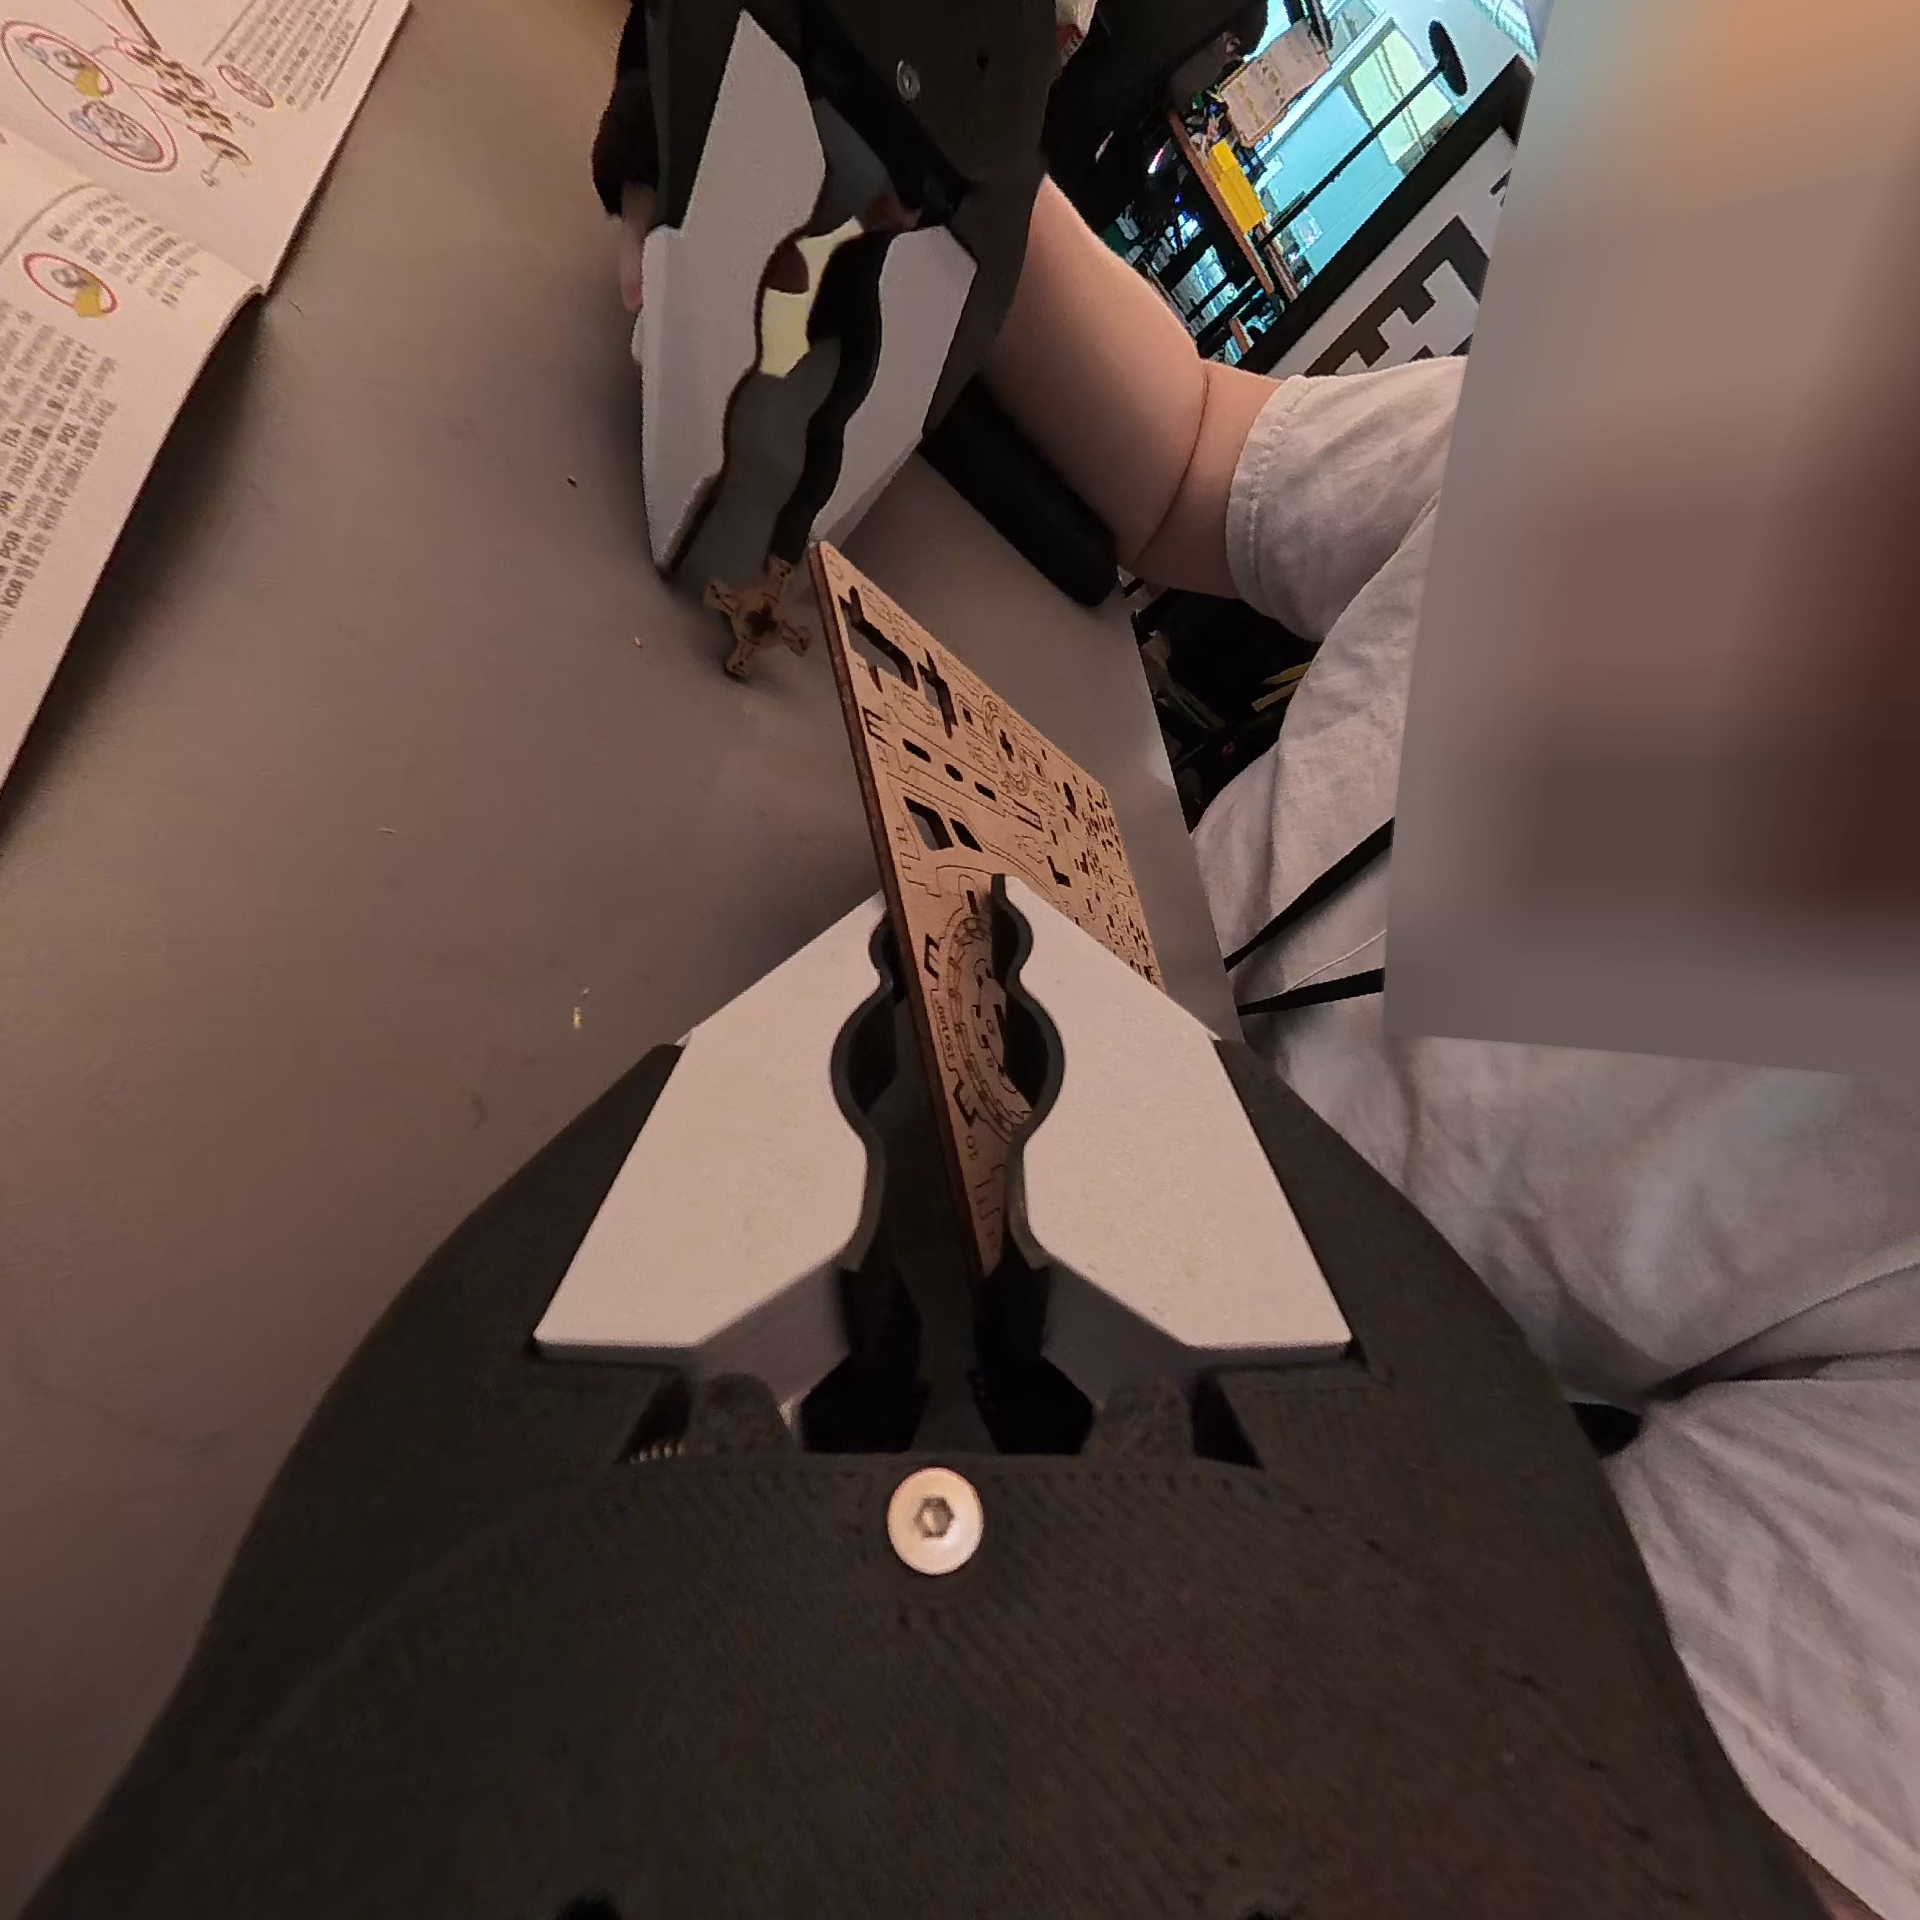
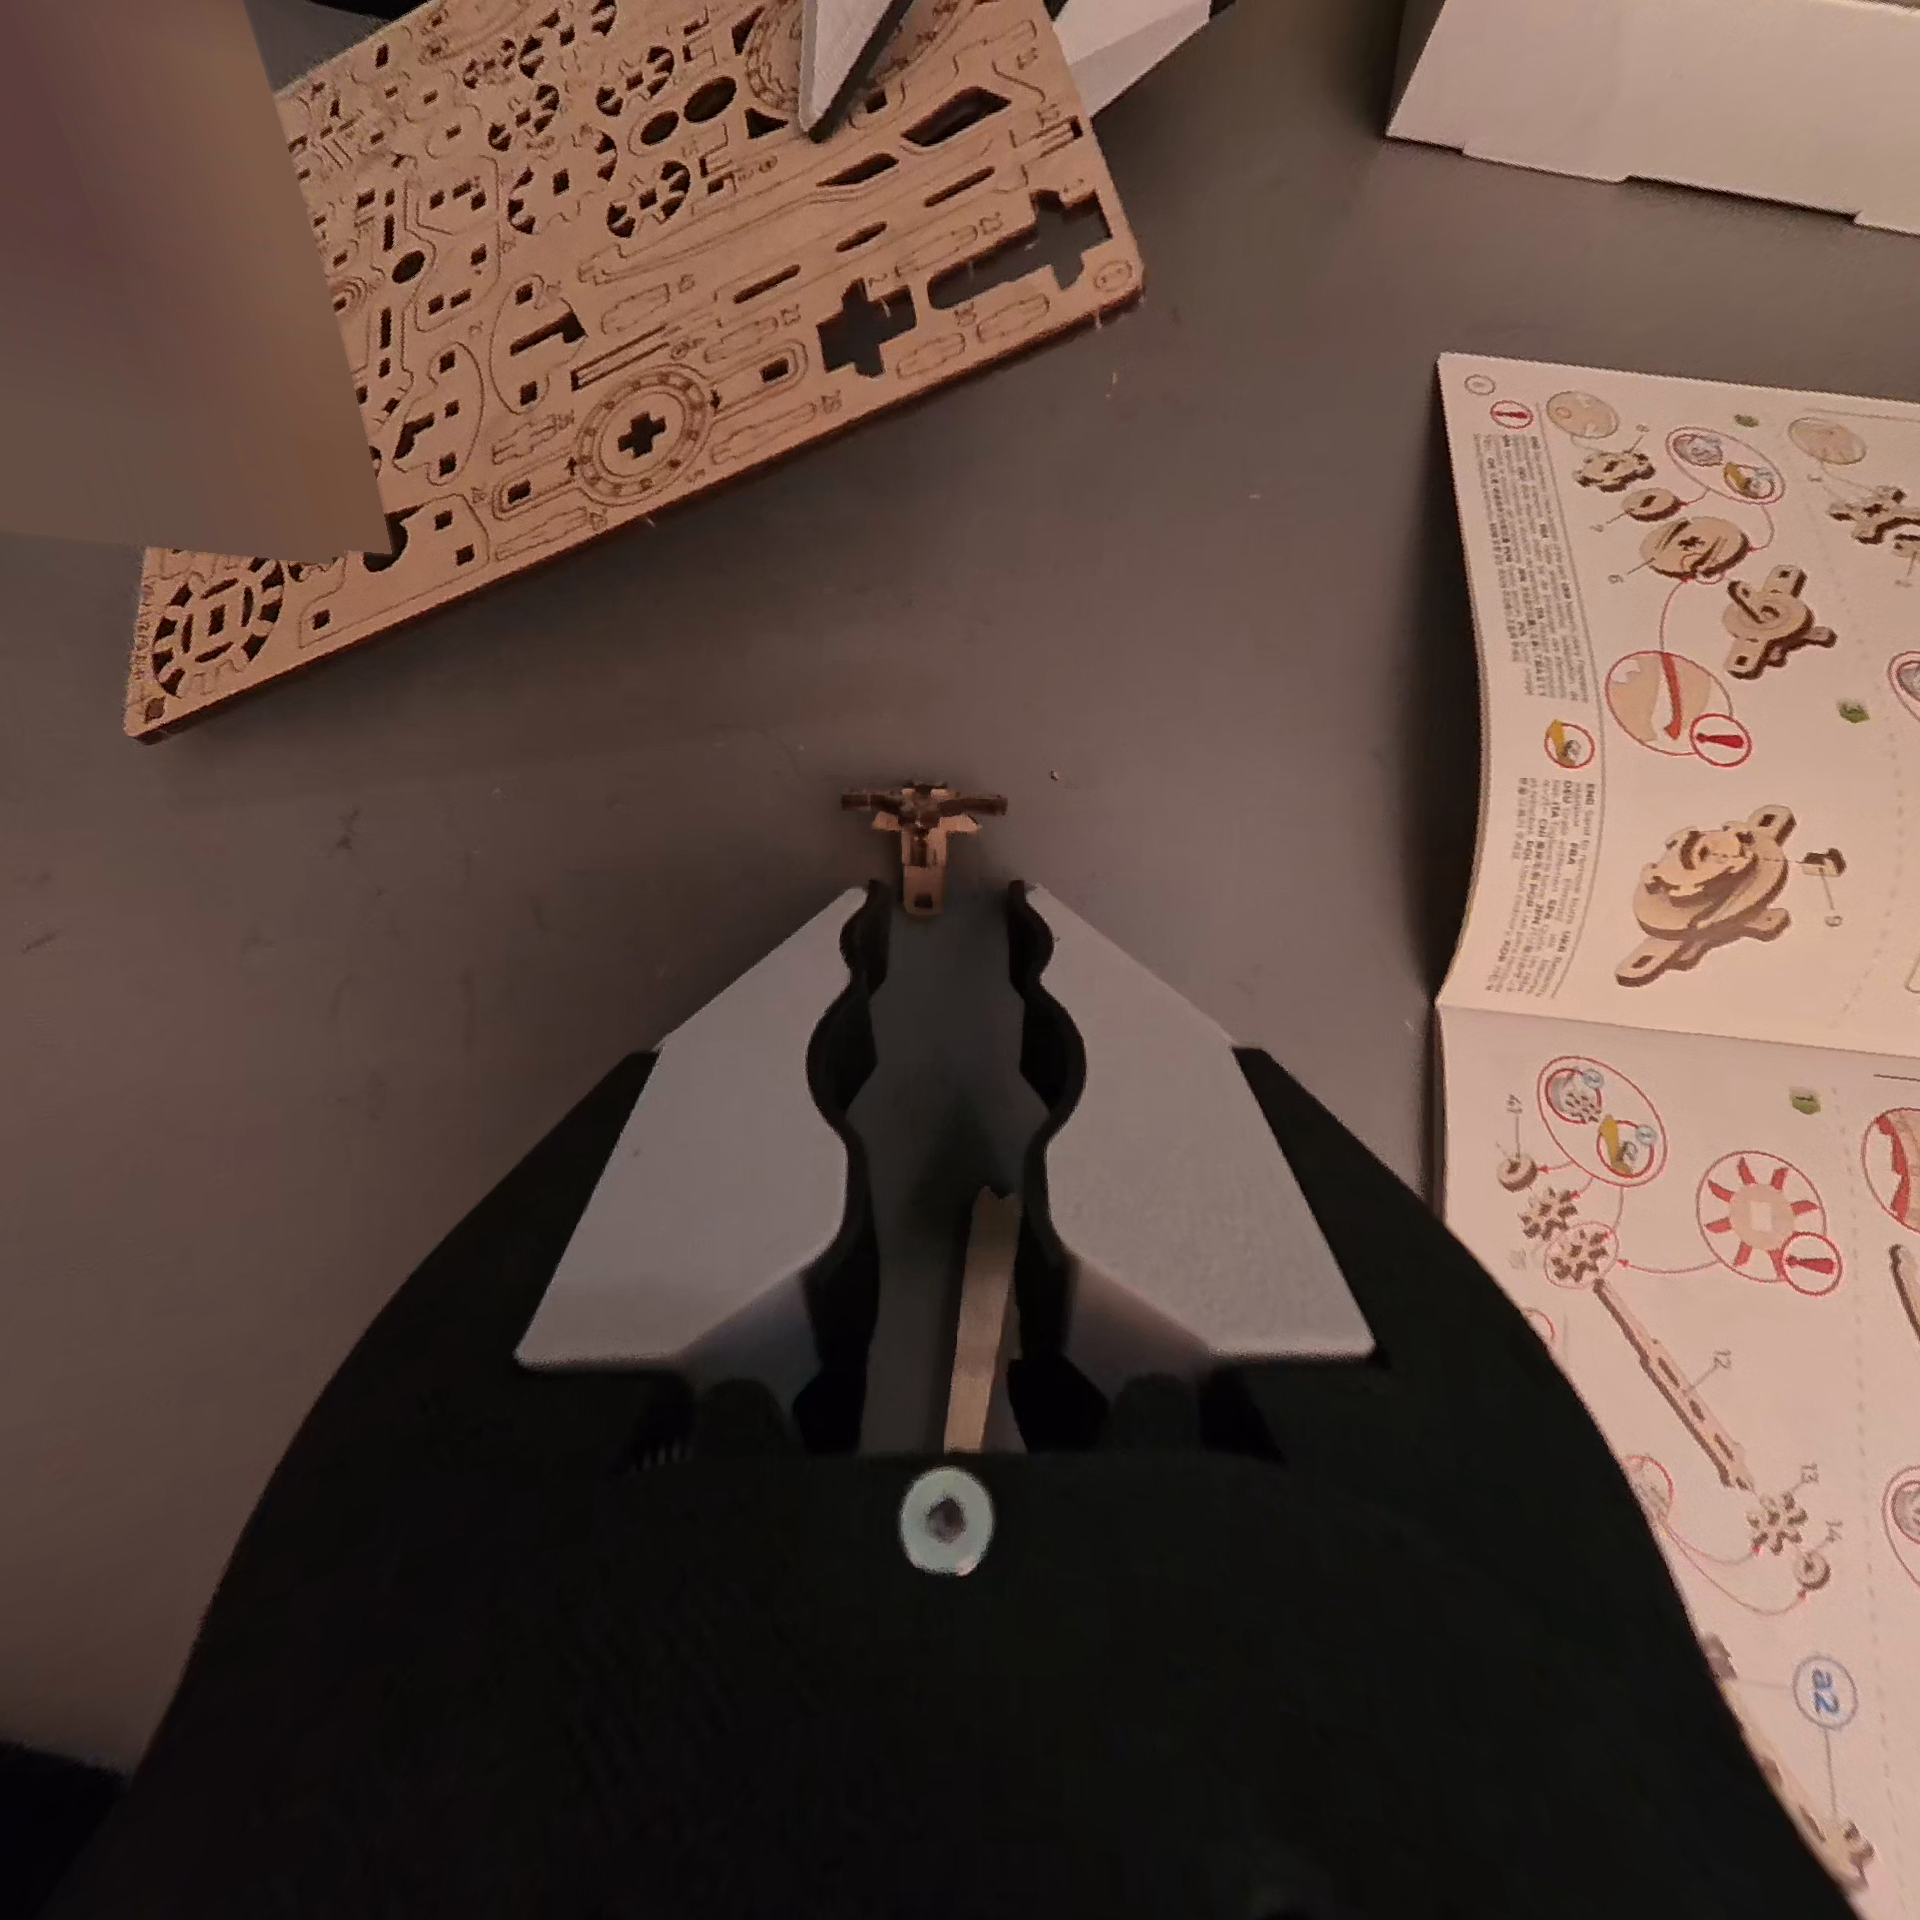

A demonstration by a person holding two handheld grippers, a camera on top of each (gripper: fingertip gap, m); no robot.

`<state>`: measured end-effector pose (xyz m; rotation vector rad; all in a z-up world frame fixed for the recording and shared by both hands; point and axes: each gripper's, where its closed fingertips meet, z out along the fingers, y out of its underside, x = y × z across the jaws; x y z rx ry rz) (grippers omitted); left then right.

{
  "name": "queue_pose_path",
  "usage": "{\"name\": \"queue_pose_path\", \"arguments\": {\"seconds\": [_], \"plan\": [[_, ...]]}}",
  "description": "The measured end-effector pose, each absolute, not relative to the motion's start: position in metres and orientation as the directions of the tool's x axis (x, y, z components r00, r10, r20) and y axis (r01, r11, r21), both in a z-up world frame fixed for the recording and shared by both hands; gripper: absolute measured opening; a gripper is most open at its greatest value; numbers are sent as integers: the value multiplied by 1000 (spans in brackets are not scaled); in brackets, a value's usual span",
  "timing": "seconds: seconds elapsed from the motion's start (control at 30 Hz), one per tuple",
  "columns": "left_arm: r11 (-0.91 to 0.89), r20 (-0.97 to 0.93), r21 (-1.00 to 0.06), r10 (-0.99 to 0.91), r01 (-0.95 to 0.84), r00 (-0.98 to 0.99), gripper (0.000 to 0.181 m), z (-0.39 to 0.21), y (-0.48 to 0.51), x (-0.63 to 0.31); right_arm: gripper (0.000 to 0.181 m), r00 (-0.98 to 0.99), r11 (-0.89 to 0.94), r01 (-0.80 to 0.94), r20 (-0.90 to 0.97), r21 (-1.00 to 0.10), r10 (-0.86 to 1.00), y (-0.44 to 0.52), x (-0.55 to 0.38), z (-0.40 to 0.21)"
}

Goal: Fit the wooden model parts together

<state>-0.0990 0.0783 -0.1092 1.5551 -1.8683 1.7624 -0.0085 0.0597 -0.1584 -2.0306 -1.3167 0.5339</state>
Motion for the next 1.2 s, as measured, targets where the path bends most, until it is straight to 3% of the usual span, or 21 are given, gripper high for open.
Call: {"name": "queue_pose_path", "arguments": {"seconds": [0.27,0.37,0.47,0.67,1.2], "plan": [[-223,685,-663,-565,-715,-460,11,-107,79,-98,32,504,-307,439,-52,-844,862,75,-3,-111],[-225,685,-664,-566,-713,-459,11,-107,80,-98,44,521,-407,221,-246,-886,817,80,-13,-75],[-229,684,-667,-566,-709,-460,11,-106,80,-98,50,462,-526,115,-423,-843,780,74,-35,-60],[-230,679,-674,-565,-702,-468,11,-104,80,-98,41,455,-667,194,-536,-720,711,61,-64,-82],[-235,662,-698,-572,-677,-484,11,-98,81,-97,25,419,-801,170,-693,-575,587,52,-83,-104]]}}
